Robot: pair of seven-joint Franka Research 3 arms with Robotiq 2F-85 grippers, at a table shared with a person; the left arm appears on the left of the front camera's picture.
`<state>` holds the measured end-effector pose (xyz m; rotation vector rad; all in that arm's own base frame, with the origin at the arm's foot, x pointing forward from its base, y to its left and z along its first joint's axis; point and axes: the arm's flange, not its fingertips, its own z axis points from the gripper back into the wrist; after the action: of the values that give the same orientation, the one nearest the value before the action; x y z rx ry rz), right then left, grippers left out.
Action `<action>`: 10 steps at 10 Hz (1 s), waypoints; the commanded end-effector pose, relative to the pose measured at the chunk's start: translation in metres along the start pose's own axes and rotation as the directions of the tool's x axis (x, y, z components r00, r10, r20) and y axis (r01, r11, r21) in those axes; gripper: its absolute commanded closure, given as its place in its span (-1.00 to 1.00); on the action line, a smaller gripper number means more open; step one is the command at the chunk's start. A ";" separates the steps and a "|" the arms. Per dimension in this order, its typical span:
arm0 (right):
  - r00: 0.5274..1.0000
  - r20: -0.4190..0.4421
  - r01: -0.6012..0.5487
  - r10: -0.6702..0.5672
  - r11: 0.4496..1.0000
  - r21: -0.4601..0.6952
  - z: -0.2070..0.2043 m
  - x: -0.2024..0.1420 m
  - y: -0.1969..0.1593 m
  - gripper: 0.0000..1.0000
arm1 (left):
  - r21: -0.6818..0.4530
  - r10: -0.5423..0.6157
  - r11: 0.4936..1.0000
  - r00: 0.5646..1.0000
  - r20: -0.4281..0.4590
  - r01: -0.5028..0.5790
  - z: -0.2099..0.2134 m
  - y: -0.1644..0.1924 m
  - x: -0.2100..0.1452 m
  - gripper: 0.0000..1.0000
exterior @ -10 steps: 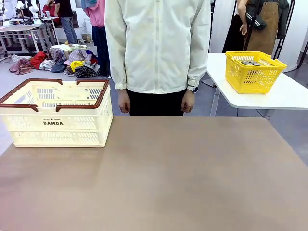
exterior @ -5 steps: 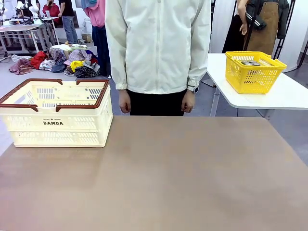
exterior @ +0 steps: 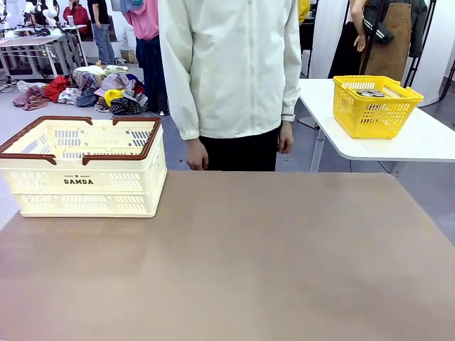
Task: Place the drinks into the Shopping basket.
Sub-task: Pick up one drink and place it into the Shopping basket.
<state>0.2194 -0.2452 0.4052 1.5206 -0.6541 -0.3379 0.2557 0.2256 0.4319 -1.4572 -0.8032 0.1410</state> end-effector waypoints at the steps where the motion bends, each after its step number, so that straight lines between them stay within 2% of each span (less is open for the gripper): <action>1: 1.000 0.002 0.005 -0.005 1.000 0.009 0.001 0.001 0.005 -1.00 | -0.009 -0.016 1.000 1.000 -0.007 0.015 0.002 0.001 -0.001 -1.00; 10: 1.000 0.002 0.005 -0.005 1.000 0.009 0.001 0.001 0.005 -1.00 | -0.009 -0.016 1.000 1.000 -0.007 0.015 0.002 0.001 -0.001 -1.00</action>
<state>0.2186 -0.2457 0.4051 1.5201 -0.6550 -0.3403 0.2557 0.2250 0.4322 -1.4547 -0.8002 0.1401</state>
